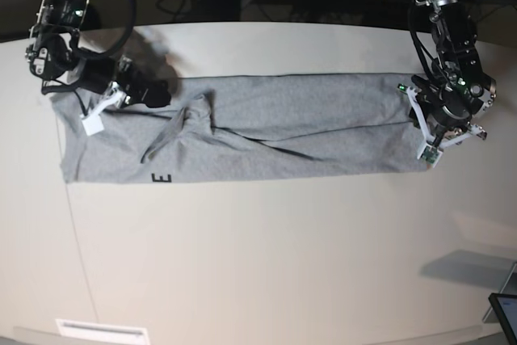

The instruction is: Fold the T-shirt properly

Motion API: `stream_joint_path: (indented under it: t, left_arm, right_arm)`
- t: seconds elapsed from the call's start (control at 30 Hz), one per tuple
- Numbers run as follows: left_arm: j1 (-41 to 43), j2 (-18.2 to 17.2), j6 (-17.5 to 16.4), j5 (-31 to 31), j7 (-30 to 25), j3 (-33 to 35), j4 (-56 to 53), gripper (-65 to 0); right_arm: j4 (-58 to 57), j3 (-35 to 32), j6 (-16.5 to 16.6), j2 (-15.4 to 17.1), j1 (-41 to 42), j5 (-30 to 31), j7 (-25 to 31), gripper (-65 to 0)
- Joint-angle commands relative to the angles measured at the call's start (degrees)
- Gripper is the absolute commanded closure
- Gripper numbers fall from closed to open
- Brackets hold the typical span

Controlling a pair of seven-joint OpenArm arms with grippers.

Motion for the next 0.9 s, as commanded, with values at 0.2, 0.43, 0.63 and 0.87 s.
stream_joint_path:
  t: [0.2,0.43,0.63,0.87]
  left_arm:
    - [-0.64,-0.79,-0.14,0.06,-0.69,-0.12,0.85,-23.5]
    - [-0.56,-0.88,-0.14,0.06,-0.69,-0.47,0.85,-23.5]
    - [-0.56,-0.88,-0.14,0.06,-0.69,-0.47,0.85,-23.5]
    - [-0.56,-0.88,-0.14,0.06,-0.69,-0.47,0.85,-23.5]
  right_arm:
    - [-2.3,-2.49,0.15,-1.54,2.02,1.68,0.01,-0.1]
    - [-3.53,-5.91,0.15,-1.98,3.95,1.68,1.51,-0.1]
    - [-5.73,-6.27,-3.19,-1.98,7.03,1.77,2.03,-0.1]
    - [-10.65,-6.79,-3.45,-2.07,9.93,1.68,2.21,-0.1]
